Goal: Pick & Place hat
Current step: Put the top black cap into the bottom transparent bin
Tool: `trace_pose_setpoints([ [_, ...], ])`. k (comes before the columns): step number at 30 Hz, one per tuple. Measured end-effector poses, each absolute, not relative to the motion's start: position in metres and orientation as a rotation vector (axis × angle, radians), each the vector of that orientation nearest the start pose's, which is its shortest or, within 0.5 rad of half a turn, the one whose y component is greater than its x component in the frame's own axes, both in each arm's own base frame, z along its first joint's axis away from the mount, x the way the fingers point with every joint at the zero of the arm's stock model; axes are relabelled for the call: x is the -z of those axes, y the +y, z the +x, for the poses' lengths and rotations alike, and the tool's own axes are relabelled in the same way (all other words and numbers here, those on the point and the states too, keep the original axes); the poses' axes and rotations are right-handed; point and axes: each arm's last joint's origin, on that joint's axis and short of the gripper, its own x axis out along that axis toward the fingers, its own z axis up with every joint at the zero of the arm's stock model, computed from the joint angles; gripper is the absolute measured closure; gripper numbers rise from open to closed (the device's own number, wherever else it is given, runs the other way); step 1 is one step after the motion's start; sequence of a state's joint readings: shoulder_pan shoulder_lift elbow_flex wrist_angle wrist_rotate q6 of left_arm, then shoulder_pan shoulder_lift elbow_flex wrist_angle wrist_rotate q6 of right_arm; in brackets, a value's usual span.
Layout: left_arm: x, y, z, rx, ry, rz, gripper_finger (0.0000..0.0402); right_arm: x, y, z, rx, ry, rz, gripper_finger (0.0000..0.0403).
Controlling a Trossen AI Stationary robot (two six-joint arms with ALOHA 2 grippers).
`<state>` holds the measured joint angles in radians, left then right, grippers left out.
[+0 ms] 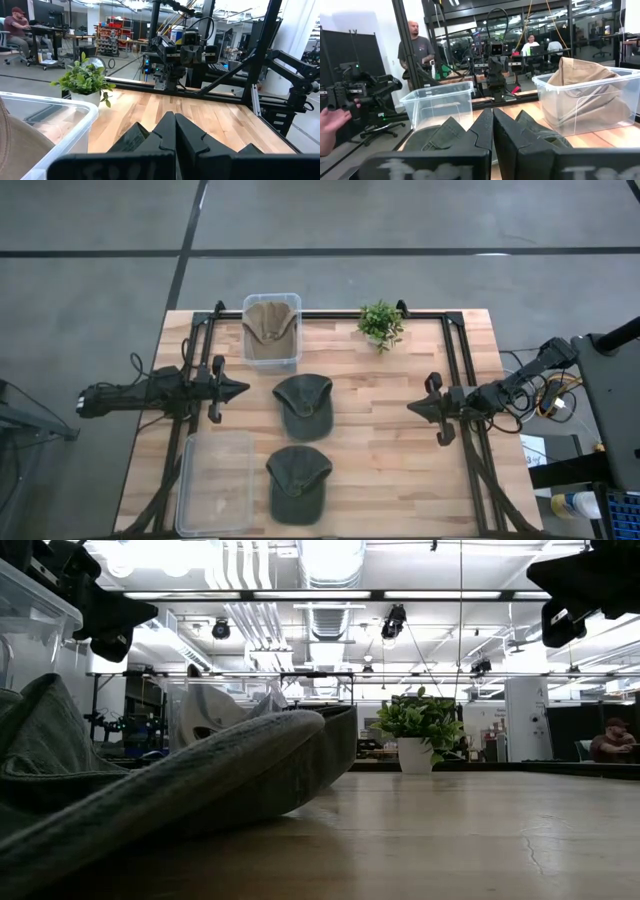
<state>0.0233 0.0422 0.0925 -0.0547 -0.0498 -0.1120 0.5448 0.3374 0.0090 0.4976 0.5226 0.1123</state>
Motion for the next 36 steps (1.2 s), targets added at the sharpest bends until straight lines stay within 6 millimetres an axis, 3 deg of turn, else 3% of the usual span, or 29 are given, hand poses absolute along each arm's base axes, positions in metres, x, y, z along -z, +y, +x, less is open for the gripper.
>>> trace_pose_setpoints([
  [10,-0.191,0.004,0.094,-0.068,-0.042,-0.136,0.0402,-0.184,0.047,0.105,-0.03,-0.144,0.198,0.0394],
  [15,-0.193,0.003,0.094,-0.052,-0.074,-0.384,0.0402,-0.184,0.047,0.105,-0.03,-0.144,0.198,0.0394],
  [26,-0.233,0.004,0.084,0.087,-0.477,-0.681,0.0402,-0.184,0.046,0.105,-0.029,-0.145,0.198,0.0394],
  [31,-0.246,0.004,0.089,0.078,-0.437,-0.718,0.0391,-0.184,0.047,0.105,-0.029,-0.145,0.198,0.0394],
  [36,-0.258,0.003,0.112,0.037,-0.31,-0.743,0.0345,-0.184,0.047,0.105,-0.029,-0.145,0.198,0.0394],
])
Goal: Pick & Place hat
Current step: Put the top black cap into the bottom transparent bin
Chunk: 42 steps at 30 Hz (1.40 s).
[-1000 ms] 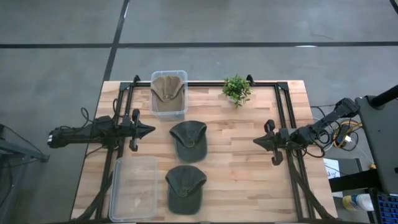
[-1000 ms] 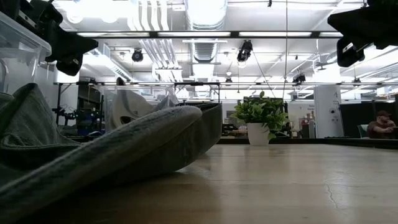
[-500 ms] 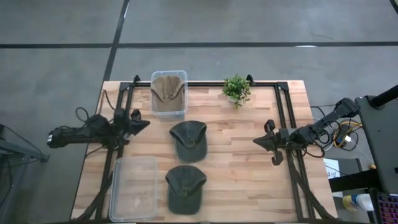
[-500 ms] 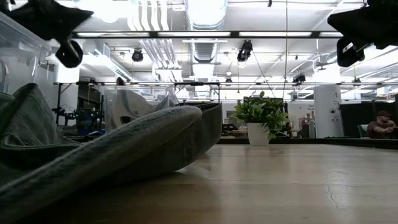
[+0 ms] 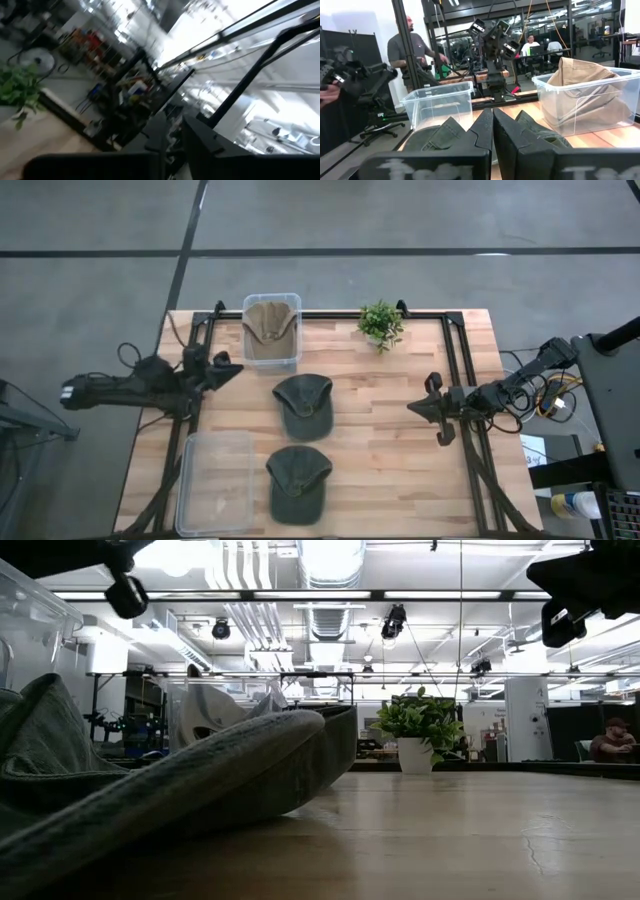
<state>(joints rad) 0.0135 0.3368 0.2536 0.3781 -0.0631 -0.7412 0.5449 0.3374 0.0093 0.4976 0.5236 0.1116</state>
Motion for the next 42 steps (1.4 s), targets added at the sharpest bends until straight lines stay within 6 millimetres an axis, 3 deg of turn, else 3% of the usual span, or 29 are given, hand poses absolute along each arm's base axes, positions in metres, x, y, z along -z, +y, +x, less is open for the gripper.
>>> trace_pose_setpoints([
  [8,-0.29,-0.003,0.171,-0.052,-0.038,-0.818,0.026,-0.184,0.046,0.105,-0.029,-0.145,0.198,0.0394],
  [13,-0.291,-0.011,0.201,-0.354,0.402,-0.864,0.0253,-0.184,0.046,0.105,-0.029,-0.145,0.198,0.0394],
  [17,-0.298,-0.021,0.218,-0.483,0.588,-0.875,0.0253,-0.185,0.046,0.105,-0.029,-0.146,0.198,0.0394],
  [26,-0.269,-0.042,0.257,-0.612,0.759,-0.972,0.0253,-0.185,0.046,0.105,-0.029,-0.144,0.197,0.0394],
  [34,-0.238,-0.06,0.267,-0.743,0.863,-1.024,0.0253,-0.184,0.047,0.105,-0.029,-0.142,0.196,0.0394],
  [42,-0.216,-0.061,0.275,-0.861,0.888,-1.028,0.0253,-0.184,0.047,0.105,-0.028,-0.139,0.194,0.0394],
])
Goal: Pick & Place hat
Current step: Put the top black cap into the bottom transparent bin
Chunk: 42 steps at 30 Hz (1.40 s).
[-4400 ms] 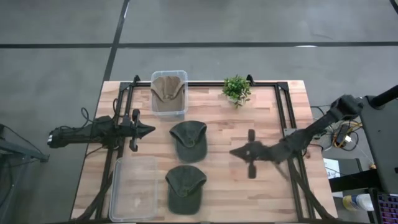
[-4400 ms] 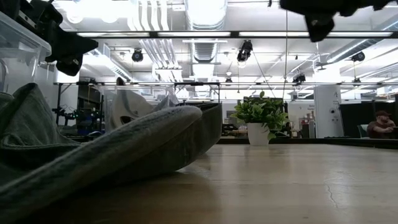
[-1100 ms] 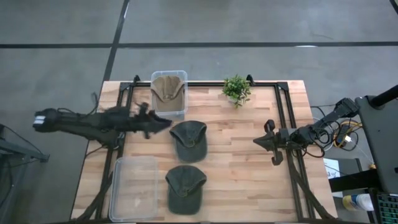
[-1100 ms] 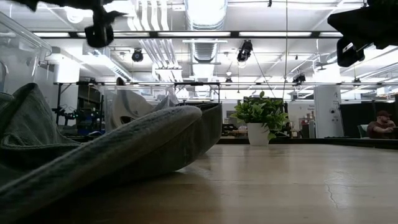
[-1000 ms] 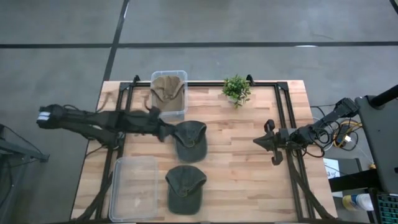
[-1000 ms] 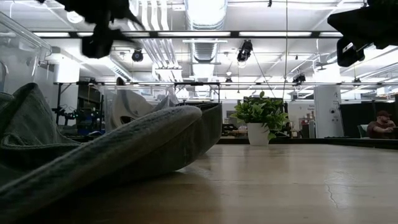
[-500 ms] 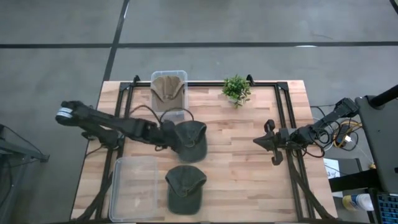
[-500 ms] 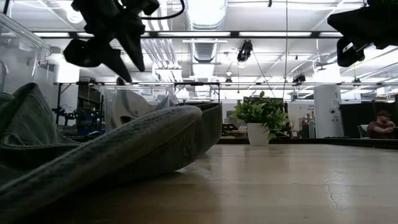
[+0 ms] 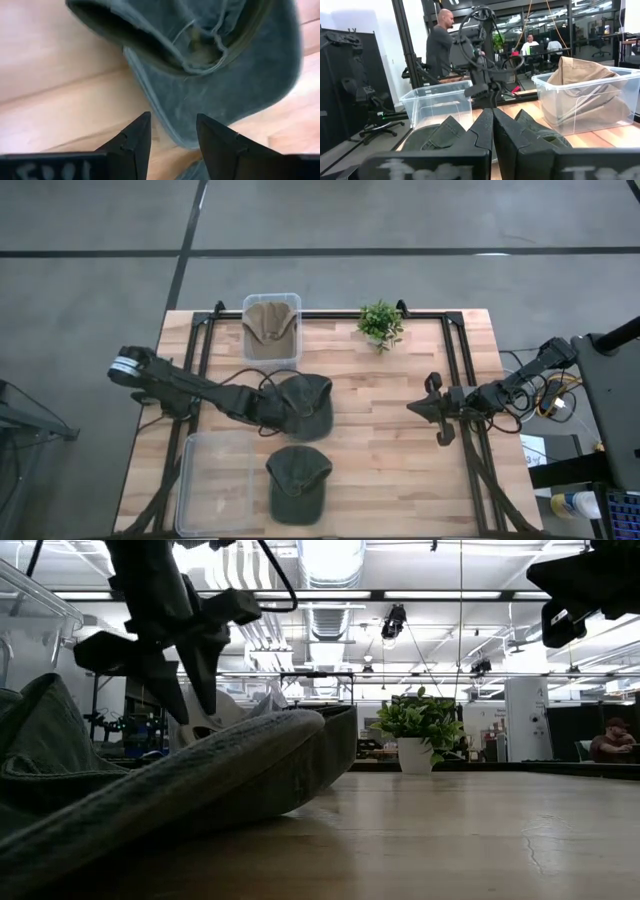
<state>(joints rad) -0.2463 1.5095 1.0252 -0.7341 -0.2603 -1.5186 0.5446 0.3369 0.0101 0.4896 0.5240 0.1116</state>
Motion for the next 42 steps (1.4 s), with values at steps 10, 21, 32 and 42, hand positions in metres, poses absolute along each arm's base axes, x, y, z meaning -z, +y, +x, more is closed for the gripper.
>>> trace_pose_setpoints([
  [10,-0.194,-0.063,0.283,-0.958,0.922,-1.046,0.0253,-0.183,0.047,0.105,-0.028,-0.132,0.19,0.0394],
  [21,-0.178,-0.057,0.291,-1.018,0.926,-1.035,0.0253,-0.183,0.047,0.105,-0.028,-0.132,0.19,0.0394],
  [32,-0.18,-0.047,0.294,-1.035,0.893,-1.052,0.0386,-0.183,0.047,0.105,-0.028,-0.128,0.188,0.0394],
  [42,-0.211,-0.054,0.286,-0.906,0.864,-1.088,0.0397,-0.183,0.047,0.105,-0.028,-0.126,0.187,0.0394],
])
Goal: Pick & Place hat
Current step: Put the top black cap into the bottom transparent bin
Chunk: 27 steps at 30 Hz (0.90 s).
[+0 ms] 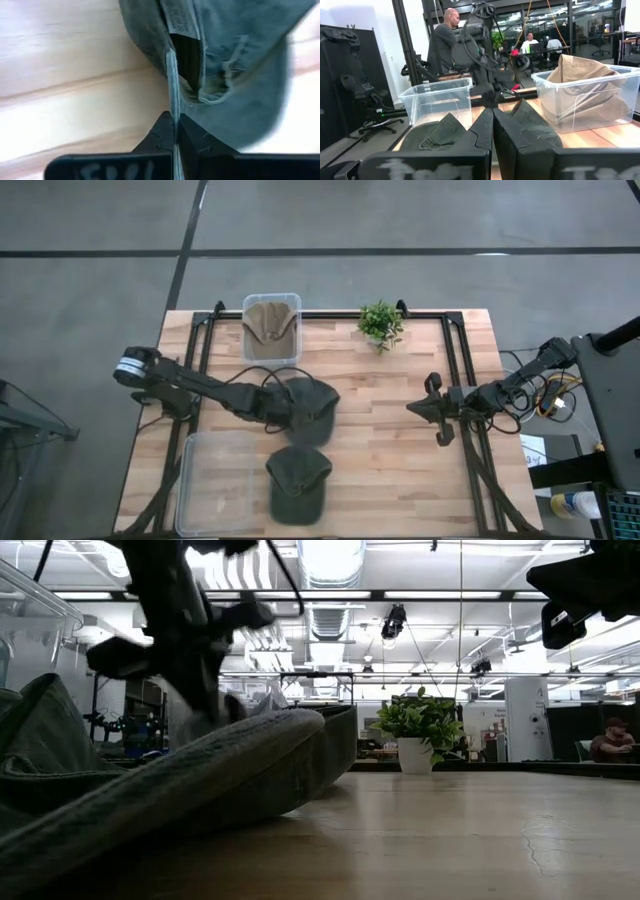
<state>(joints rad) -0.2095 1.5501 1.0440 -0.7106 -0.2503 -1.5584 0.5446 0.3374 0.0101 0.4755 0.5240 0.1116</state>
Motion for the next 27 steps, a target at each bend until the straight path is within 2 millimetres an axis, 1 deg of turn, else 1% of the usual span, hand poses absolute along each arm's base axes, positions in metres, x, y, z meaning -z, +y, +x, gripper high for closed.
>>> trace_pose_setpoints([
  [8,-0.252,-0.067,0.28,-0.778,0.748,-1.091,0.0399,-0.182,0.047,0.105,-0.028,-0.125,0.186,0.0394],
  [11,-0.266,-0.071,0.275,-0.75,0.698,-1.067,0.0399,-0.182,0.047,0.105,-0.028,-0.124,0.186,0.0394],
  [18,-0.298,-0.081,0.264,-0.645,0.629,-1.076,0.04,-0.182,0.047,0.105,-0.028,-0.122,0.185,0.0394],
  [23,-0.323,-0.096,0.249,-0.516,0.625,-1.039,0.04,-0.182,0.047,0.105,-0.028,-0.121,0.184,0.0394],
  [27,-0.343,-0.105,0.229,-0.495,0.676,-1.01,0.04,-0.182,0.047,0.105,-0.028,-0.121,0.184,0.0394],
])
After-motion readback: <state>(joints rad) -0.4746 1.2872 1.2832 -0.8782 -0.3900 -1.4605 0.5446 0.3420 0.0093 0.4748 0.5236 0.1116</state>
